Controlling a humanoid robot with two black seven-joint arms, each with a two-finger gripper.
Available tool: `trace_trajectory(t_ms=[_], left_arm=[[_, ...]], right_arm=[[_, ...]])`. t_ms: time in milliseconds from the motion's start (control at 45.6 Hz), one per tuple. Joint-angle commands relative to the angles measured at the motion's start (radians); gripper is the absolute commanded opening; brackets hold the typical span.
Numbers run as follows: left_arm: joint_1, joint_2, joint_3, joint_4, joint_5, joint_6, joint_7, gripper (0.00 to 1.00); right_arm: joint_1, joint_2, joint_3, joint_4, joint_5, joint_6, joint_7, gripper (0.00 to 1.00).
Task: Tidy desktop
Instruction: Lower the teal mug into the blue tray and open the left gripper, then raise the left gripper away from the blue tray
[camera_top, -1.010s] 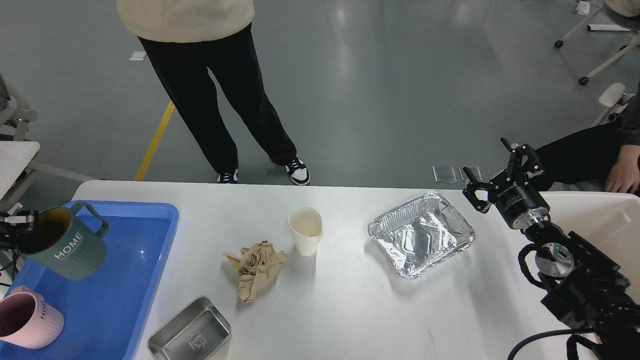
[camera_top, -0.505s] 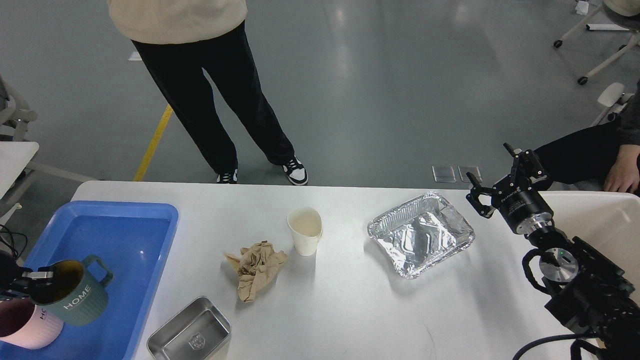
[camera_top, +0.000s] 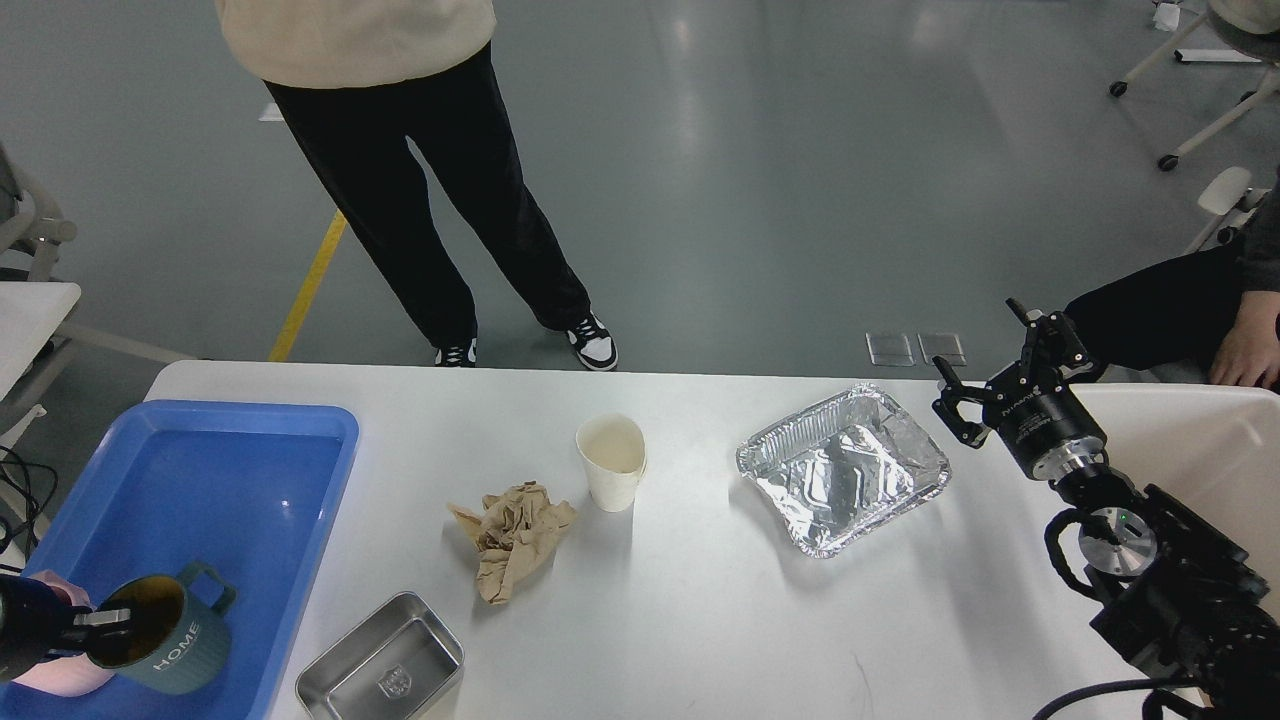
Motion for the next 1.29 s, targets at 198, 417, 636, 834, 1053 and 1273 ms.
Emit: trace_trajectory(t_ms=[198,417,636,834,1053,1273], left_arm=[[0.009,-0.006,-0.002,0.015,0.0,0.008,-0.024,0.45],[0.003,-0.003,-0.016,0.01,-0.01,-0.006,-0.054,0.83],[-0.023,0.046,-0.118,-0.001,-0.062,-0.134,-0.099,0.96],[-0.026,0.079,-0.437,-0.008,-0.125,-0.383,-0.073,0.96],[-0.113,0.045,-0.695,-0.01,-0.334,-0.383,0.101,0.96],[-0.259,-0.036,-0.691,0.013,-0.501,-0.383,0.121,0.96]], right_arm=[[-0.002,0.001,-0.001,0.0,0.0,0.0,0.0,1.0],[0.0,0.0,0.0,0.0,0.0,0.0,0.0,1.0],[0.008,0.003,0.0,0.002,0.0,0.0,0.0,1.0],[0.012,0.006,0.0,0.008,0.0,-0.002,0.0,1.0],[0.014,0.006,0.0,0.008,0.0,-0.002,0.0,1.0],[0.014,0.004,-0.001,0.008,0.0,-0.002,0.0,1.0]])
